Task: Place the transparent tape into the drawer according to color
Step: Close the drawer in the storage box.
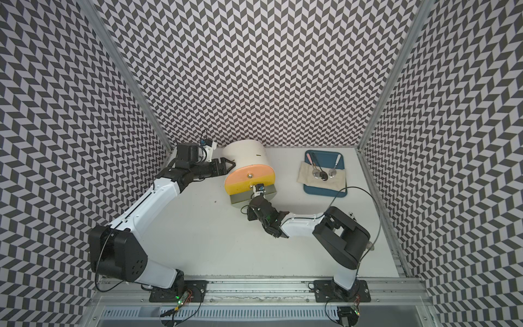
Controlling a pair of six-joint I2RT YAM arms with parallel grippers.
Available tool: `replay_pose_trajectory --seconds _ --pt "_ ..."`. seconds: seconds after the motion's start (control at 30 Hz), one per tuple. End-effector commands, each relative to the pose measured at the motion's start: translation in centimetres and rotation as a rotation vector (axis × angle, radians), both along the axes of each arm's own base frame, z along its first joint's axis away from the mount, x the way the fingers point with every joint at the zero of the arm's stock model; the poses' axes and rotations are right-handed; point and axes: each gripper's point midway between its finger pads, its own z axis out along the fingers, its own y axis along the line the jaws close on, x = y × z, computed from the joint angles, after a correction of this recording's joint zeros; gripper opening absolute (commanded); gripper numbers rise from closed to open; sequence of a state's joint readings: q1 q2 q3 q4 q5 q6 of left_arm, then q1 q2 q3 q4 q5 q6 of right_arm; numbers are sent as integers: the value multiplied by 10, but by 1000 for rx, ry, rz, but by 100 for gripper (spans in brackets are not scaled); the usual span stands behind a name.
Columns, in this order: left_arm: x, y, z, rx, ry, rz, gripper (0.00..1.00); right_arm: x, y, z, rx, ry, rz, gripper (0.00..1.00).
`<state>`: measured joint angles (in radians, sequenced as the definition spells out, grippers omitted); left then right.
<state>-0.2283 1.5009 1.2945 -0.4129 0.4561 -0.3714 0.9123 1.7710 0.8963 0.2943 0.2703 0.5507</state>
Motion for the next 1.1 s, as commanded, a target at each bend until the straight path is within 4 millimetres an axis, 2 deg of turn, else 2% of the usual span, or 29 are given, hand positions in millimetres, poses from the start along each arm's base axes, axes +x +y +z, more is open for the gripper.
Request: replay_pose_trajectory --seconds 0.0,0.5,1.07 --pt "3 -2 5 2 -10 -21 82 19 0 14 22 -76 -57 15" --pt "3 -3 2 7 -5 -32 81 43 5 29 37 -189 -129 14" --pt "1 -5 1 6 0 -47 80 61 17 29 30 -242 -155 14"
